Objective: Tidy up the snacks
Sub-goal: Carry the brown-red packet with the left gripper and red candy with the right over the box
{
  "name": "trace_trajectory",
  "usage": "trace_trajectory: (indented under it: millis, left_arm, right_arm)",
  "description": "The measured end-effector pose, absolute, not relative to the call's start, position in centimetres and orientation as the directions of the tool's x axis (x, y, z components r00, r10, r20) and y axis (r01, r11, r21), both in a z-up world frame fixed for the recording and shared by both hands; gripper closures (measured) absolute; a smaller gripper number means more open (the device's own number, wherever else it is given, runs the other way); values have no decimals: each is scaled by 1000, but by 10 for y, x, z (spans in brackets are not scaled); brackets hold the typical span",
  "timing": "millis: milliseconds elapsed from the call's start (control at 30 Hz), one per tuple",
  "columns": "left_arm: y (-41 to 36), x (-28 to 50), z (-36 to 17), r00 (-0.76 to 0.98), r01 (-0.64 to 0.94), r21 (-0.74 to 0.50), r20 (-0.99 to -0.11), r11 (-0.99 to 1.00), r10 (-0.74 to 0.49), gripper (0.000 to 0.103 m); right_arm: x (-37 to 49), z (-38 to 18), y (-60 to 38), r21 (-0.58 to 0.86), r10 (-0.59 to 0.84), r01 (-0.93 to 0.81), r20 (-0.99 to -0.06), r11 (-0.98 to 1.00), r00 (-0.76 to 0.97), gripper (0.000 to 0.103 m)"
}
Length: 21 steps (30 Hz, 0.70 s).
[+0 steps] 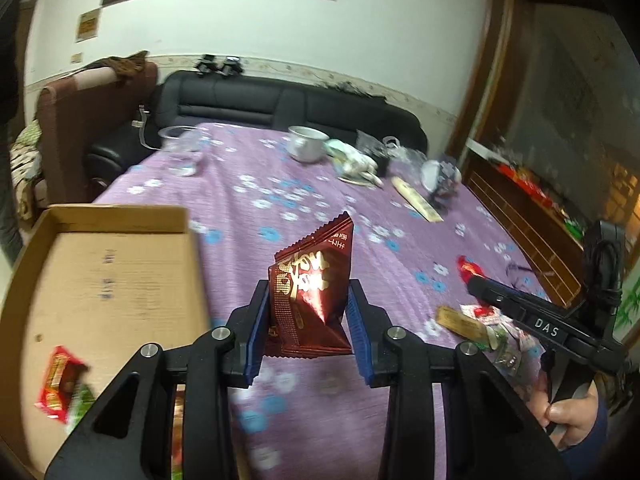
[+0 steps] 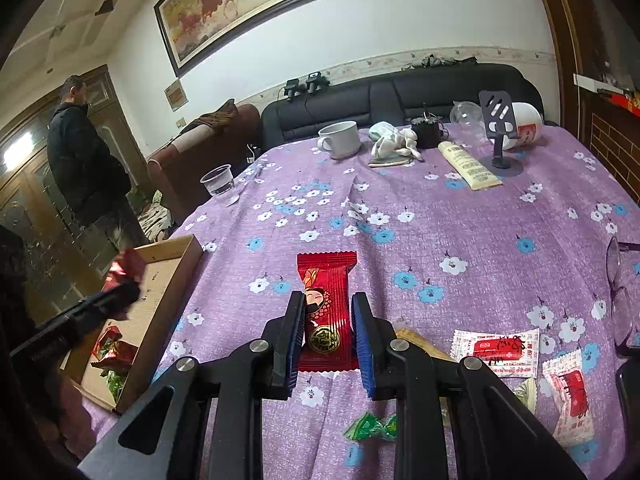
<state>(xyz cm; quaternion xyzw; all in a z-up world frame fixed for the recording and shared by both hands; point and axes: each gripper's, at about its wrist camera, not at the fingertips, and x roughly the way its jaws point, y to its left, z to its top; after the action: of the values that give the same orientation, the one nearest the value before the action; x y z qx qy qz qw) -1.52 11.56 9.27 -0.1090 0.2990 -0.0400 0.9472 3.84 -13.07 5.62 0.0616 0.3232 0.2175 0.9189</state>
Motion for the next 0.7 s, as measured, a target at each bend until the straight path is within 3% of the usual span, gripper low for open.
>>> trace_trajectory:
  millis: [300, 700]
  left_arm:
    - [186, -40, 69, 819, -164, -228, -574, 960, 4, 68]
    - [229, -49, 43, 818, -234, -297, -575, 926, 22, 68]
  right_arm:
    - [25, 61, -105, 261, 484, -412, -564, 873, 669, 79]
    - [-11, 68, 8, 289, 631, -599, -594, 746, 499, 79]
